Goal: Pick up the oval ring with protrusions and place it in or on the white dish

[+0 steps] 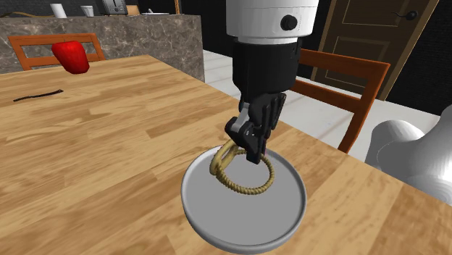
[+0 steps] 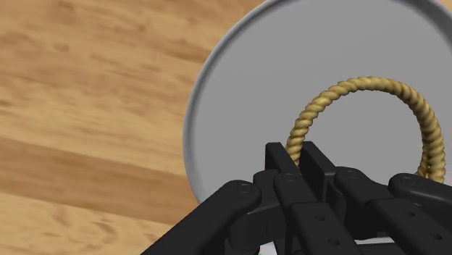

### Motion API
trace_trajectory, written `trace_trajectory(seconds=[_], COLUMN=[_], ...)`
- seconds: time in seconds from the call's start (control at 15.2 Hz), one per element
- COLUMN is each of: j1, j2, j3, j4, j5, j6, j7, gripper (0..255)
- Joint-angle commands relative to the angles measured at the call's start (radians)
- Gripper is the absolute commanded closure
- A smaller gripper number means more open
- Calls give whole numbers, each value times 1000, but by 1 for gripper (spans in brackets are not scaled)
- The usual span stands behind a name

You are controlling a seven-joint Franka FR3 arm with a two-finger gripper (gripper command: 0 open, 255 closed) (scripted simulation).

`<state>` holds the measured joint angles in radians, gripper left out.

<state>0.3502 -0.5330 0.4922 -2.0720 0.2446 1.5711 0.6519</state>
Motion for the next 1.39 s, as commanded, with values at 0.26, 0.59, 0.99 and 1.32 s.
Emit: trace_trajectory(seconds=[0.26, 0.59, 0.99, 1.32], j1=[0, -3, -13, -13], j2=[0, 9, 42, 42], j3=[0, -3, -9, -9], j4=[0, 40, 160, 160], j5=[0, -5, -20, -20], j6=[0, -31, -120, -120], j7=[0, 3, 15, 15], gripper=[0, 0, 0, 0])
